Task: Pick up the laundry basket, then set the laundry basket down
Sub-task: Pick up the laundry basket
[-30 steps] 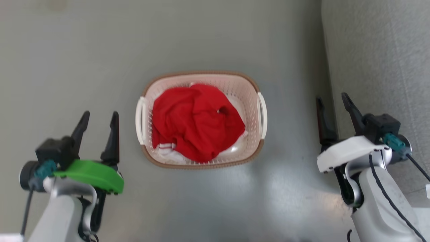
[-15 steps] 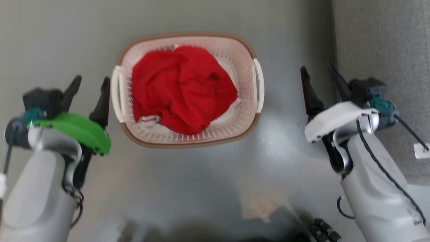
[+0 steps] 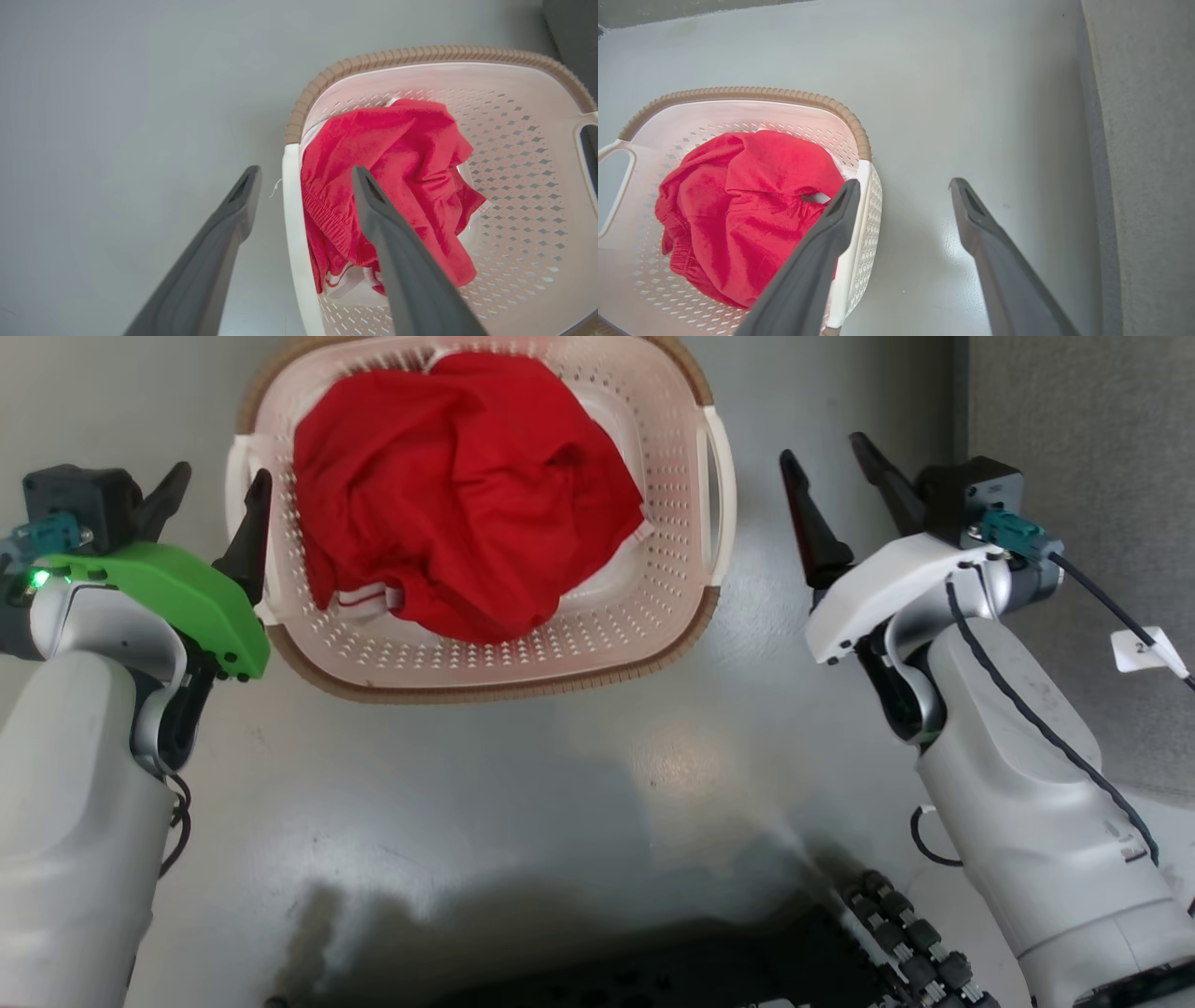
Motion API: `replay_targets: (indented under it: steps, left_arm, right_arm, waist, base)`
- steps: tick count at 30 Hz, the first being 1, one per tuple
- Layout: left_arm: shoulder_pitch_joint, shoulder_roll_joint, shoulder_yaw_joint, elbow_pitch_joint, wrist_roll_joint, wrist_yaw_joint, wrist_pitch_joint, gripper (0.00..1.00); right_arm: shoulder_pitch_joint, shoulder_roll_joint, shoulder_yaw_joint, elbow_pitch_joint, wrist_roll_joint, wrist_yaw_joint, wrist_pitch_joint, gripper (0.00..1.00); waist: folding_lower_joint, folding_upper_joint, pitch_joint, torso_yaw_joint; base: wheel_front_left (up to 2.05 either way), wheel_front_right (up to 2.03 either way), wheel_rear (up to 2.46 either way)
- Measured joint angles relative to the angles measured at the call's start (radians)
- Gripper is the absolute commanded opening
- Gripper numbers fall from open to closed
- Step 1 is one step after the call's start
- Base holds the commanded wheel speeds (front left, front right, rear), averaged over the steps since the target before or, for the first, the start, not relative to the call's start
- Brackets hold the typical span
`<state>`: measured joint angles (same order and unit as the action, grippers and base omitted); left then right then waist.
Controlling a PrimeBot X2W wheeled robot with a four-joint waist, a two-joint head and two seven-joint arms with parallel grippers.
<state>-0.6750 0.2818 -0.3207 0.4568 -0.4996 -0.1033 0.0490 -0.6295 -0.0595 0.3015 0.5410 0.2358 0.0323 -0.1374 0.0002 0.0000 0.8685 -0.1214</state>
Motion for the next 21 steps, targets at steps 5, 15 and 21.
replay_targets:
  steps: [5,15,21]
  left_arm:
    - [-0.042,0.000,-0.006,0.062,-0.008,-0.010,0.012,1.00]
    - [-0.094,-0.006,-0.039,0.185,-0.039,-0.019,0.022,1.00]
    - [-0.154,-0.016,-0.051,0.236,-0.051,-0.020,0.029,1.00]
  right_arm:
    - [-0.037,-0.001,0.058,0.030,0.041,0.011,-0.012,1.00]
    - [-0.095,-0.002,0.158,0.118,0.104,0.020,-0.019,1.00]
    - [-0.154,-0.002,0.210,0.151,0.134,0.022,-0.011,1.00]
  waist:
    - [0.0000,0.0000,0.043,-0.005]
    - [-0.0001,0.0000,0.084,-0.003]
    - [-0.0001,0.0000,0.106,0.005]
  base:
    - [0.00,0.00,0.00]
    - [0.00,0.00,0.00]
    - [0.00,0.00,0.00]
